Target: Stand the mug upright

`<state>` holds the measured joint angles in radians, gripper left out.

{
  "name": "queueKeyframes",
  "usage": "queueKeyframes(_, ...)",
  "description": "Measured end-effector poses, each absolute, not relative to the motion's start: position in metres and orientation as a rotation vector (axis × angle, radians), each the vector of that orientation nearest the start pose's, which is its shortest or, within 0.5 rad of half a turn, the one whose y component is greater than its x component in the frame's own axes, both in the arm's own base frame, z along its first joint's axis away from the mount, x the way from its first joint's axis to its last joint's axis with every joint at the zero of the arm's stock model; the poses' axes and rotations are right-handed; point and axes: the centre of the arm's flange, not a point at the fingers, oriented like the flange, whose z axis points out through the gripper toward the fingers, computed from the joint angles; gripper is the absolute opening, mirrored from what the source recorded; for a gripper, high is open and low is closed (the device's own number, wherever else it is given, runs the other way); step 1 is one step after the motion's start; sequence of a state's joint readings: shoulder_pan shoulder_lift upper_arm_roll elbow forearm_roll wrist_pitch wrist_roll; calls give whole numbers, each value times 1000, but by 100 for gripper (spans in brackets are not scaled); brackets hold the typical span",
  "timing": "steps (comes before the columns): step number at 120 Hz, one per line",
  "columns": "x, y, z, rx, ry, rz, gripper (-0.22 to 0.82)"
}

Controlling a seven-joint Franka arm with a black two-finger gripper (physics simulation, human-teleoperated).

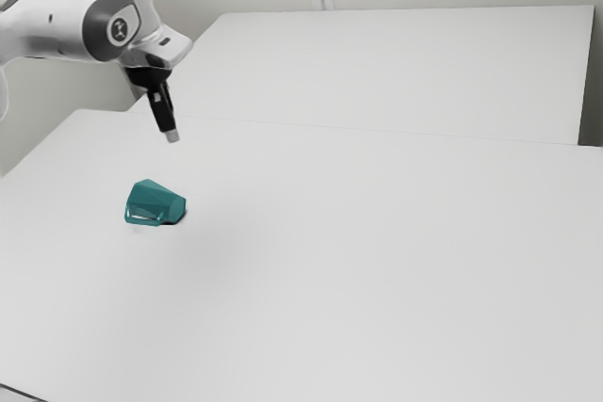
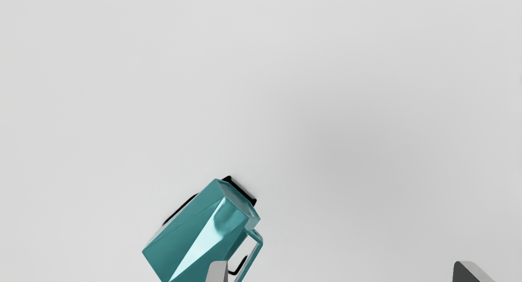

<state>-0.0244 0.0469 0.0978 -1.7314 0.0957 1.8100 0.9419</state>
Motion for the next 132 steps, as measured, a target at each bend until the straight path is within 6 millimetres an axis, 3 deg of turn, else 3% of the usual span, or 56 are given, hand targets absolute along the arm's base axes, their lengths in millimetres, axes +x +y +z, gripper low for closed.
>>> queueKeyframes(9, 574, 40, 553, -2729, 1324, 2, 60)
queueKeyframes(26, 553, 29, 608, -2729, 1325, -184, 60)
queueKeyframes(31, 544, 45, 623, -2751, 1276, -230, 60)
queueKeyframes(41, 527, 100, 642, -2811, 1116, -287, 60)
queueKeyframes(56, 520, 137, 641, -2895, 996, -342, 60)
queueKeyframes(69, 516, 168, 630, -3004, 882, -399, 60)
queueKeyframes(90, 495, 242, 596, -3187, 606, -449, 60)
queueKeyframes(121, 474, 323, 498, -3438, 266, -434, 60)
queueKeyframes(132, 474, 339, 472, -3497, 197, -463, 60)
